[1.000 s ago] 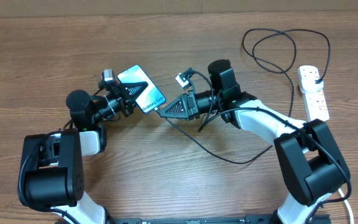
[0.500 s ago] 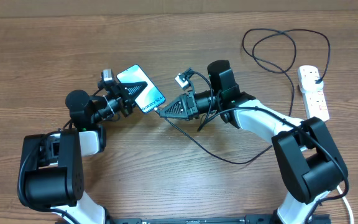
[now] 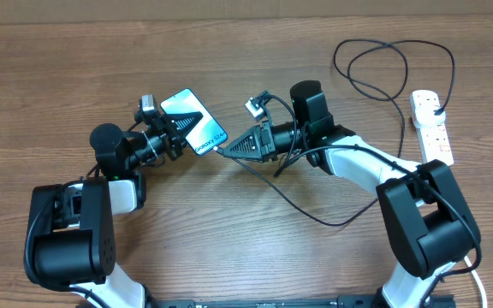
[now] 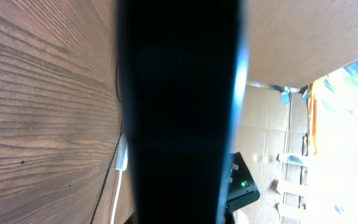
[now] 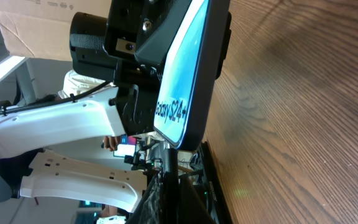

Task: Plug charger to phone and switch on socket
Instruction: 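Align the plug with the phone's bottom port using the right gripper, then push the plug into the phone's bottom port with the right gripper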

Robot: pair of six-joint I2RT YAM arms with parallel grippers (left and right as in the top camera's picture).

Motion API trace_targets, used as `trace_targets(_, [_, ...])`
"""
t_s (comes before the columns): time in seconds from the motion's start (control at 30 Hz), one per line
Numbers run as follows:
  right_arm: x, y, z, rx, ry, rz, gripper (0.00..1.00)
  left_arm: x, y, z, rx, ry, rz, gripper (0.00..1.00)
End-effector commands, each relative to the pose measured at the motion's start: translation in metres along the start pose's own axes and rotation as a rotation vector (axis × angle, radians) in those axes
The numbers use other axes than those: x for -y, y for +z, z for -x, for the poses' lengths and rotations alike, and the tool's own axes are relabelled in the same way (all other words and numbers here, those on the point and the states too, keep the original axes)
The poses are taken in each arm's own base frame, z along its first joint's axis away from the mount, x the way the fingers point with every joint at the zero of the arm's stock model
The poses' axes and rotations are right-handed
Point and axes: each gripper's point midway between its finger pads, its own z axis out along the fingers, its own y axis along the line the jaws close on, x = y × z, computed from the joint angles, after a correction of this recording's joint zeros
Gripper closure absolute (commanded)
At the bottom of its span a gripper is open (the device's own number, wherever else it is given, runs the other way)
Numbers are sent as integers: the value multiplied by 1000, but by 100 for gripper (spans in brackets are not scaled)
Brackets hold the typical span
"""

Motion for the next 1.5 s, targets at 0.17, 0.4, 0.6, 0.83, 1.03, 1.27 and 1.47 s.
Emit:
trace_targets(0.17, [14, -3, 6, 36, 36, -31, 96, 15, 2, -5, -40, 54, -22, 96])
trace_targets(0.4, [8, 0, 9, 41, 31, -18, 96, 16, 2, -2, -22, 54, -24, 95])
trace_targets(0.6, [9, 9, 10, 54, 35, -37, 96, 16, 4, 0, -2, 53, -26, 95])
trace_targets(0.83, [13, 21, 10, 76, 33, -76, 96, 16, 10, -3, 2, 40, -26, 96])
trace_targets(1.03, [13, 22, 13, 88, 40, -81, 96, 16, 11, -4, -3, 41, -26, 96])
trace_targets(1.27, [8, 22, 7, 52, 41, -52, 96, 17, 8, 2, 26, 42, -29, 95])
trace_targets(1.47, [7, 18, 7, 47, 42, -41, 96, 18, -3, 18, 86, 44, -35, 95])
